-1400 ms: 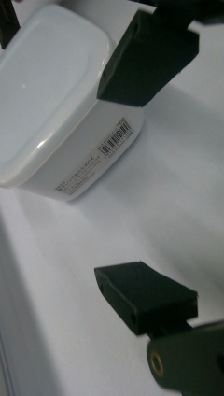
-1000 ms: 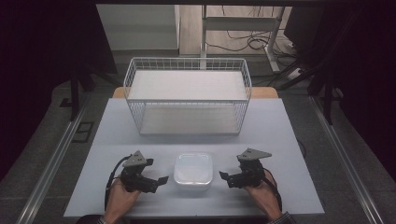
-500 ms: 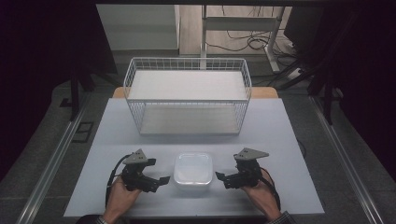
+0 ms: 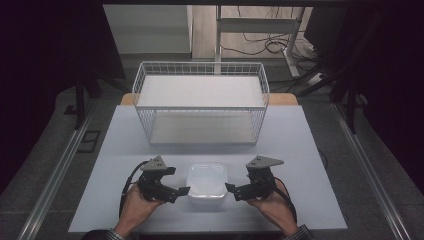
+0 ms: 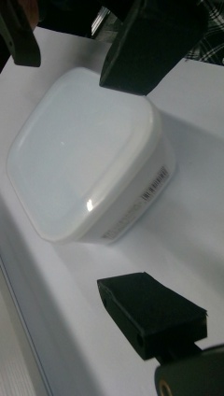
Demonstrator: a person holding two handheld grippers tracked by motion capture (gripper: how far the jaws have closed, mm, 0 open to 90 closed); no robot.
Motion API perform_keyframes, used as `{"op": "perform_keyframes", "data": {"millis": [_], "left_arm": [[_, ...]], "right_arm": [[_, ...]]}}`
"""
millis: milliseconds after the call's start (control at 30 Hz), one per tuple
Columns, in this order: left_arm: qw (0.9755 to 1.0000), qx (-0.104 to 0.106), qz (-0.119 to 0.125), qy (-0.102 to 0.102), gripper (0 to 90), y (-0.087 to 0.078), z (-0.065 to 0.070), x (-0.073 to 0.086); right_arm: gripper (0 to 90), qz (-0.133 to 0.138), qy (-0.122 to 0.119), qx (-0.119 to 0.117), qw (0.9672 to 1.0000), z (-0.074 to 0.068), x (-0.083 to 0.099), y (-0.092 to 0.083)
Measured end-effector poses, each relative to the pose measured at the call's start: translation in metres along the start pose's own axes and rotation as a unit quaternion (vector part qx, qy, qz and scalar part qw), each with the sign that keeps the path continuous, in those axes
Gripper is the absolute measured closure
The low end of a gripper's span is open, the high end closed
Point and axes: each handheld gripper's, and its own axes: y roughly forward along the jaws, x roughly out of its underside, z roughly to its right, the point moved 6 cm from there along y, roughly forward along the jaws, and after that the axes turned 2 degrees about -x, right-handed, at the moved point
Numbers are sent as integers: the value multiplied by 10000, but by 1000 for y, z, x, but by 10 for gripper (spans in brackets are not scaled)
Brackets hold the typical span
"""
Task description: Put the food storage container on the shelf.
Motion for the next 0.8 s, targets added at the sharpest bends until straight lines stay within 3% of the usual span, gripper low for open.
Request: {"op": "perform_keyframes", "data": {"millis": [200,367,500,567,600,633,767,800], "left_arm": [[9999,-39,-121,87,124,10,2,-5],[9999,5,-126,-11,178,17,-3,-9],[9997,131,-207,-91,217,22,-5,-7],[9984,450,-256,-247,229,25,-3,-4],[9984,450,-256,-247,247,25,-3,-4],[9977,525,-284,-336,247,25,-2,-3],[9964,551,-346,-552,290,21,-1,-1],[9961,550,-340,-605,335,19,-2,-1]], "right_arm": [[78,-167,97,-226,9996,-10,-4,5],[155,-190,126,-407,9989,-17,-6,15],[198,-313,350,-563,9973,-15,-3,27],[249,-461,573,-821,9939,-15,2,32],[249,-461,573,-821,9939,-15,2,32],[266,-558,695,-999,9910,-15,3,31],[312,-672,775,-1041,9893,-15,4,28],[350,-690,825,-1023,9889,-16,4,26]]}}
